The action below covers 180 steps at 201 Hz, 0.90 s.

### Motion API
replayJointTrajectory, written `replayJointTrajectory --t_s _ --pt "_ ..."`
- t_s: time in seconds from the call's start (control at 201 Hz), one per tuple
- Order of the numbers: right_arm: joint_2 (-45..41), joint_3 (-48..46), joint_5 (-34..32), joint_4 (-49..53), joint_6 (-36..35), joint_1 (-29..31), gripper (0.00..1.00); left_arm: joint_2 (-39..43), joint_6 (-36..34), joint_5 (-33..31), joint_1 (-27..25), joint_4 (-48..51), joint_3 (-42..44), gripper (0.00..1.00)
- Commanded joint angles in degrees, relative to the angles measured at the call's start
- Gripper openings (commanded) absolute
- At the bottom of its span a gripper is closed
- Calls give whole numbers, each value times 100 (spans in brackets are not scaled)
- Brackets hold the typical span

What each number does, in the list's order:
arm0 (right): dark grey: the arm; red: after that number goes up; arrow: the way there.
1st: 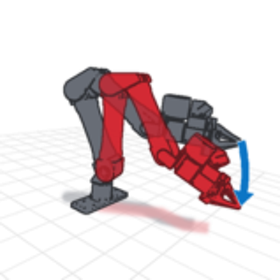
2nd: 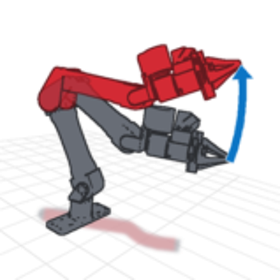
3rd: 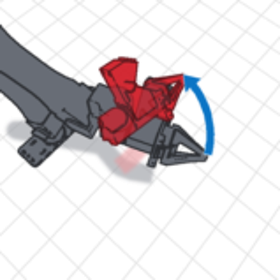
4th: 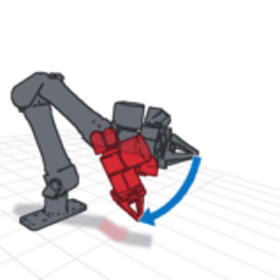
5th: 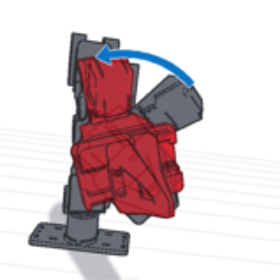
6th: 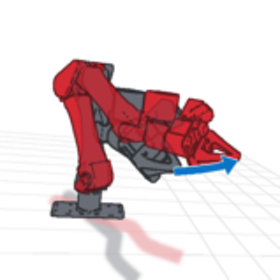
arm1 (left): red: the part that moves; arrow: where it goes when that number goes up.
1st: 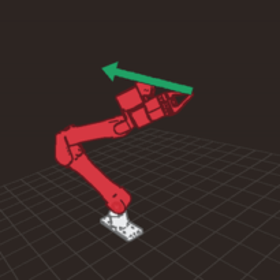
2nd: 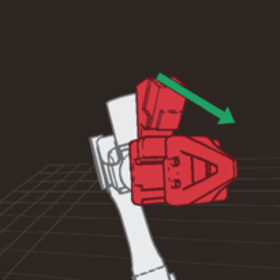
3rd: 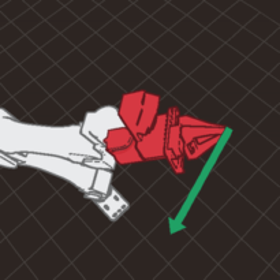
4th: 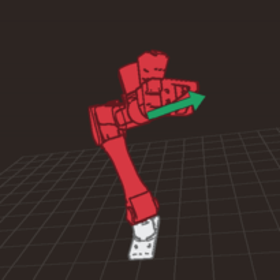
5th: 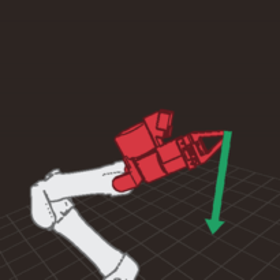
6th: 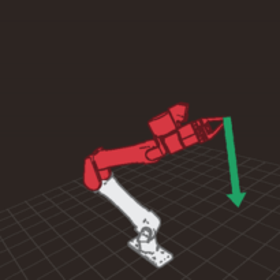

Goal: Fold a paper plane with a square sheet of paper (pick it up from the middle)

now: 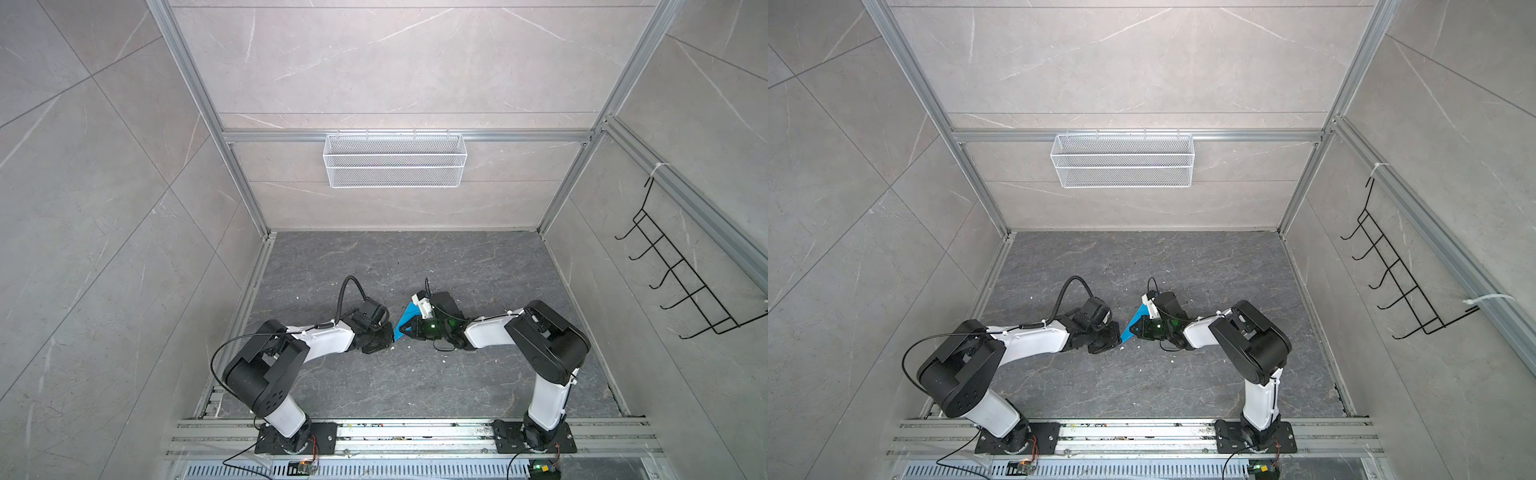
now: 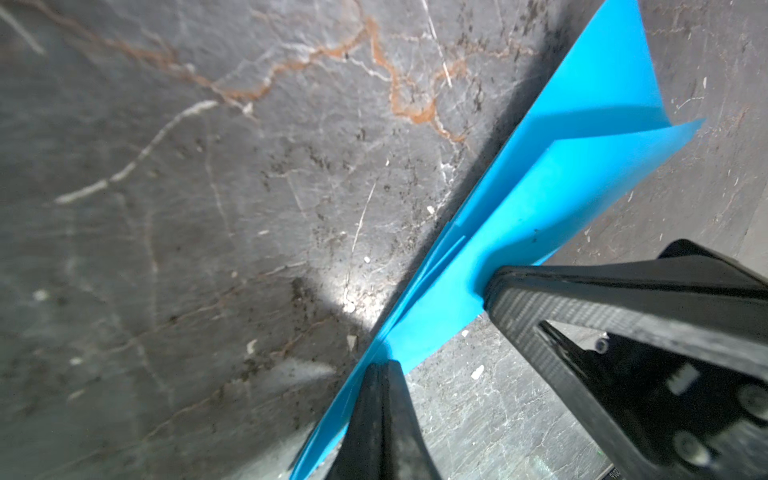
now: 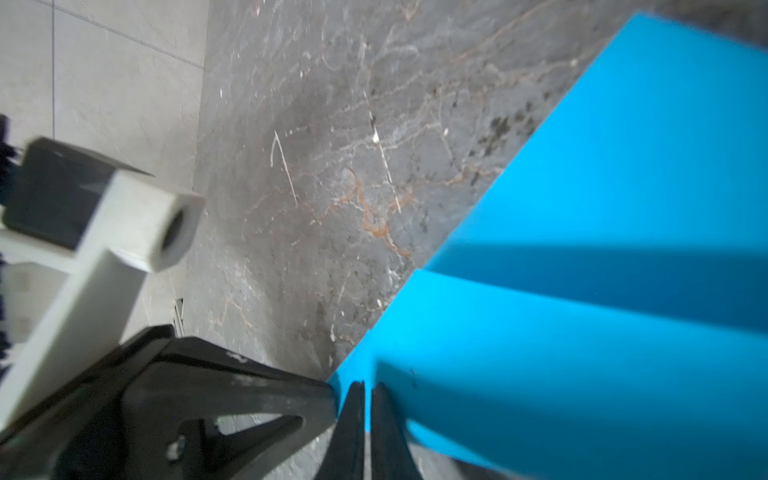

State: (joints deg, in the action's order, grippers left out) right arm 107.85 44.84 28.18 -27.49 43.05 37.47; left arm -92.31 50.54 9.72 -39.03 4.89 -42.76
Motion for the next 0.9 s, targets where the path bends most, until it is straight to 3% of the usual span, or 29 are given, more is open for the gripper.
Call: replayJointTrajectory --t_s 0.0,0.279,0.568,0.891 --pt "256 112 296 33 -345 -80 10 -129 -10 -274 1 538 -43 0" --pt "491 -8 351 -140 -227 -260 11 -33 -41 -262 2 593 -106 0" --pt "615 -36 468 -261 -165 -259 11 -96 -326 678 -20 -497 -339 1" --pt "649 -72 521 -319 -185 -294 10 -514 -185 114 -19 212 -496 0"
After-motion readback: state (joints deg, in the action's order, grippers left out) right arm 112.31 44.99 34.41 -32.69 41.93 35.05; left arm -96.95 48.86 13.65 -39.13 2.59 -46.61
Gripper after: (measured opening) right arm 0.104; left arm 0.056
